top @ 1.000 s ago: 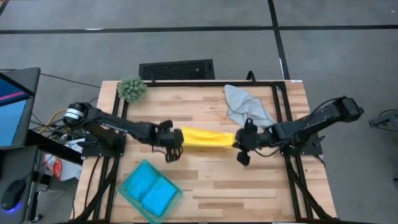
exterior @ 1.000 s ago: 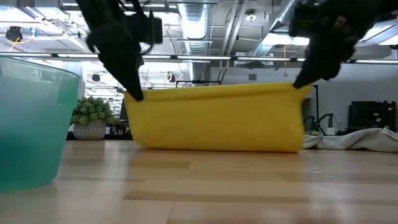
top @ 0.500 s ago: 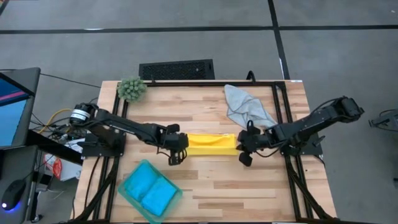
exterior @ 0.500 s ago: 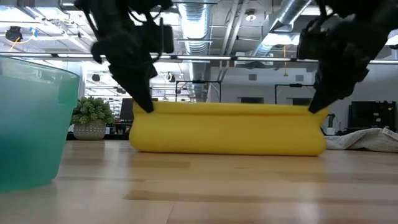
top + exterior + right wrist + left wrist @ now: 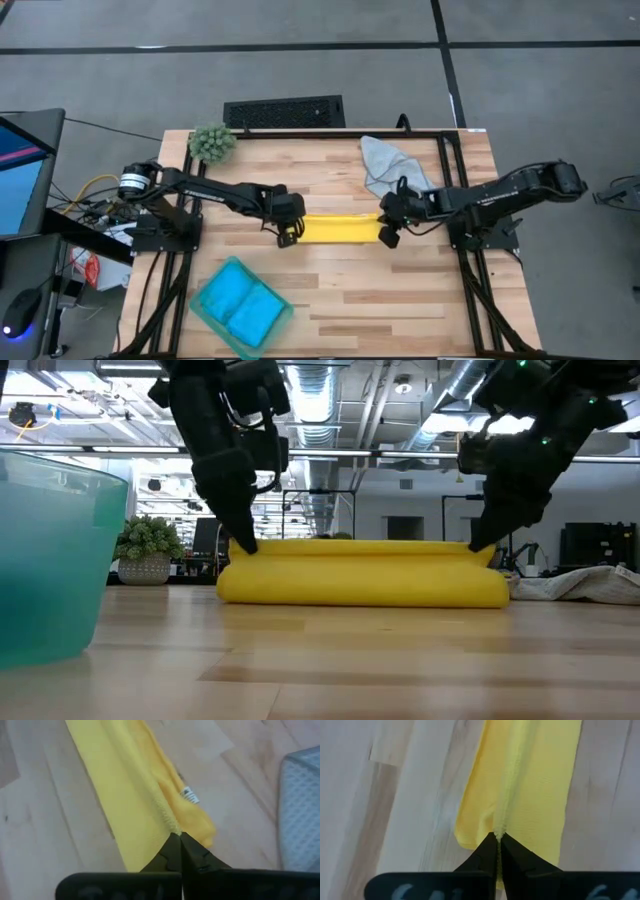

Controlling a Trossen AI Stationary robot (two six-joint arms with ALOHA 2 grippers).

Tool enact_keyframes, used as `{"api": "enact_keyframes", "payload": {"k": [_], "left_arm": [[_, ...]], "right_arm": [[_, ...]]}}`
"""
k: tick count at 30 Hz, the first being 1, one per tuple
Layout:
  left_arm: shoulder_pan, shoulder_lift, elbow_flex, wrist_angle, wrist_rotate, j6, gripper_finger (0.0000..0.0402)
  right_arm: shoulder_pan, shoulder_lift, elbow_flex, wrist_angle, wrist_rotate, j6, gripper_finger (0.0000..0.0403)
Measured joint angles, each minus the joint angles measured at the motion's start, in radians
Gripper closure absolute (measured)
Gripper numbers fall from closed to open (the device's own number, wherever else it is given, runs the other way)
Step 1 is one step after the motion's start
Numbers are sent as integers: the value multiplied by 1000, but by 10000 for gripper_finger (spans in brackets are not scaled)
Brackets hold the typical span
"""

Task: Fold microfiber towels
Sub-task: Fold the yellow towel

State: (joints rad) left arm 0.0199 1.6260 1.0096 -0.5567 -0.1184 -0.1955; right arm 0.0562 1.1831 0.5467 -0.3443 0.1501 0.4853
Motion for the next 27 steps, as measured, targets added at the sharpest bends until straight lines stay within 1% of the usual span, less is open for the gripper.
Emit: {"api": "enact_keyframes", "payload": {"k": [5,9,11,14,18,22,25,27], "left_arm": [[2,32,0,27,2,0,401],[1,47,0,34,3,-30,401],[1,46,0,39,-11,-39,401],[1,46,0,26,-62,-55,394],[2,46,0,18,-57,-78,359],[2,46,-1,17,-43,-97,311],[2,46,0,20,-43,-126,277],[4,46,7,16,-44,-131,256]], "right_arm": [[-32,6,1,6,-33,-54,392],[-30,36,0,19,-30,-97,388],[-36,56,-2,27,-30,-103,379],[-49,98,0,53,-28,-103,357],[-66,145,-2,63,-29,-96,321],[-72,148,-1,75,-32,-95,288],[-74,115,-1,86,-28,-94,269],[-78,84,0,90,-6,-93,260]]}}
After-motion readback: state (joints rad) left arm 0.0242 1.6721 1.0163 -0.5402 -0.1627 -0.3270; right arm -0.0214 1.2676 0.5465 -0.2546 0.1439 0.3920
